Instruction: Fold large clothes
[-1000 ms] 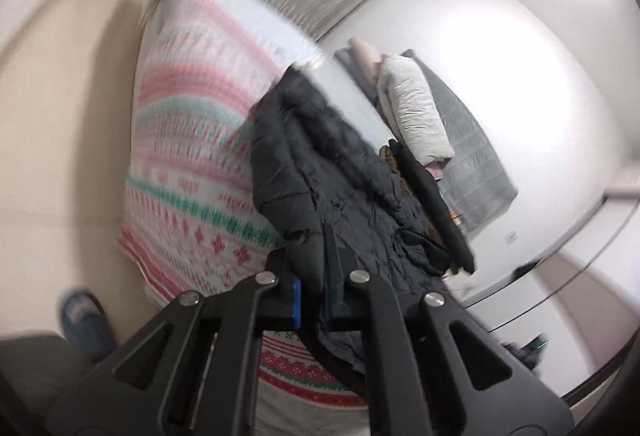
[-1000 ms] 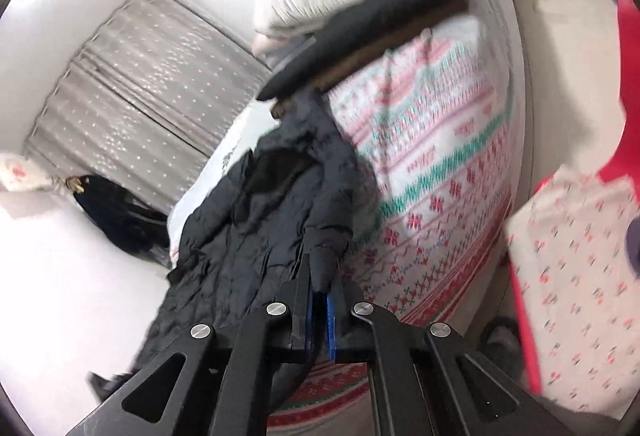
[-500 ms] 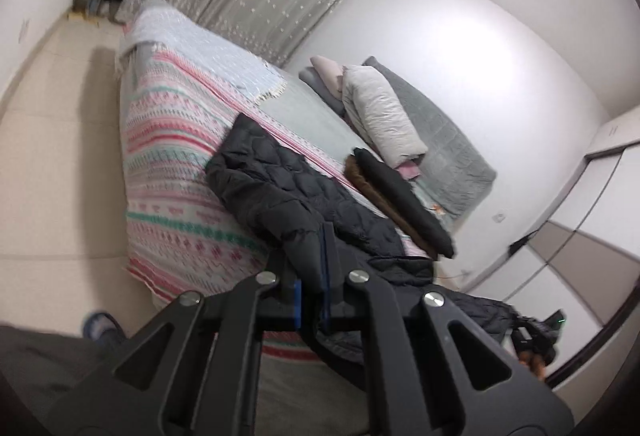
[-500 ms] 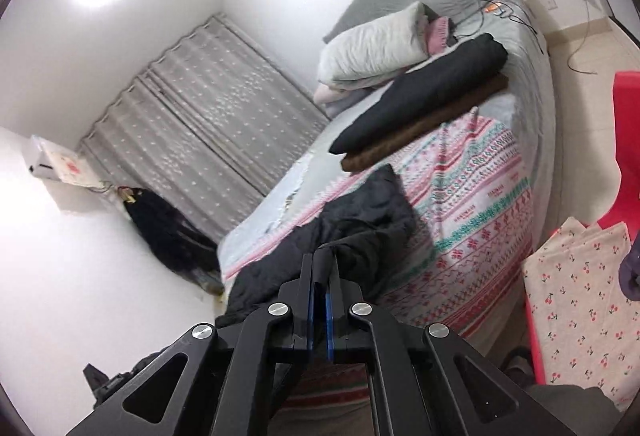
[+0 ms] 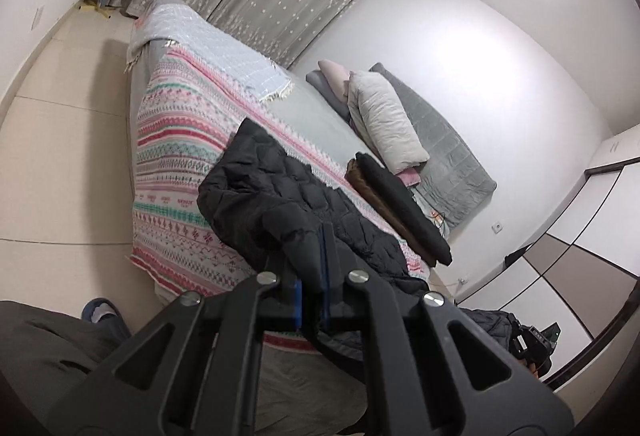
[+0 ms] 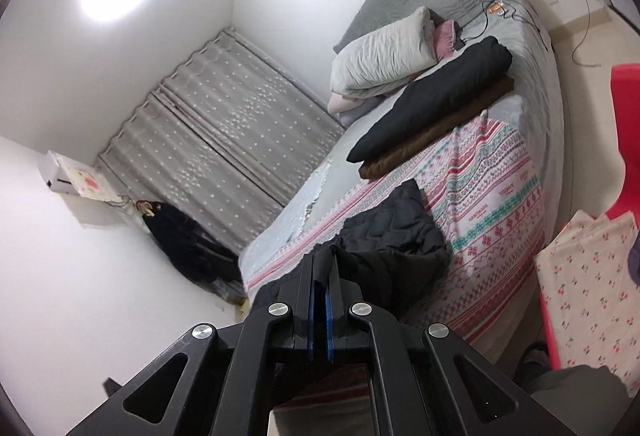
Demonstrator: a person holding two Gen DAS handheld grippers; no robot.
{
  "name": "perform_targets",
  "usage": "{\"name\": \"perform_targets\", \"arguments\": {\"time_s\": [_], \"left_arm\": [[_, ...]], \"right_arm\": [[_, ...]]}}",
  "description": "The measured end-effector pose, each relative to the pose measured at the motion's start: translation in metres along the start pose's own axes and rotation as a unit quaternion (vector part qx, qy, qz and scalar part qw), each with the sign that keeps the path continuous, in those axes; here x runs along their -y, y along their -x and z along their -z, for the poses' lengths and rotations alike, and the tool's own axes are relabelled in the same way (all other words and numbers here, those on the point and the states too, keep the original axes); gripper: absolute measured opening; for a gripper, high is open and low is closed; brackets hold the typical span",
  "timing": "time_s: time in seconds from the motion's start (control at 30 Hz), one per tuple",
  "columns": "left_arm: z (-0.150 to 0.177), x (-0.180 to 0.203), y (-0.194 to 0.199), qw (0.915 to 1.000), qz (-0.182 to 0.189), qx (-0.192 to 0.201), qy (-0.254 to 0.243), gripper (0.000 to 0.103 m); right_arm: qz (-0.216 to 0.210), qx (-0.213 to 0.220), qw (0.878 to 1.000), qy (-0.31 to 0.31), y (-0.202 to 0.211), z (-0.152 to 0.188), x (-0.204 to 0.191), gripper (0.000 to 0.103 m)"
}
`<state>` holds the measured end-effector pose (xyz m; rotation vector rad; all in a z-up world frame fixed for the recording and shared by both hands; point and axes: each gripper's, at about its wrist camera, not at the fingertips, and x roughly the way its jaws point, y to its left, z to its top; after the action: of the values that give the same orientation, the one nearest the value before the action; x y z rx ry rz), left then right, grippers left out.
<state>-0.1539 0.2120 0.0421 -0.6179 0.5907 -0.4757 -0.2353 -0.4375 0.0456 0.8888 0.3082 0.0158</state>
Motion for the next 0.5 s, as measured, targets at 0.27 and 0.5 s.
{"name": "perform_targets", "arguments": {"time_s": [0.27,0.5], "left_arm": [[-0.012,0.02,0.011,0.9991,0.011,0.041,0.01,0.007],[-0.018,0.033,0.032,0.9976,0.022,0.063,0.019,0.007]], "right_arm": [[-0.025,0.034,0.999,0.005,0.002,-0.013,-0.02,0.002],[-0.047,0.07,0.996,0.016,0.02,-0.025,-0.041,0.002]]}}
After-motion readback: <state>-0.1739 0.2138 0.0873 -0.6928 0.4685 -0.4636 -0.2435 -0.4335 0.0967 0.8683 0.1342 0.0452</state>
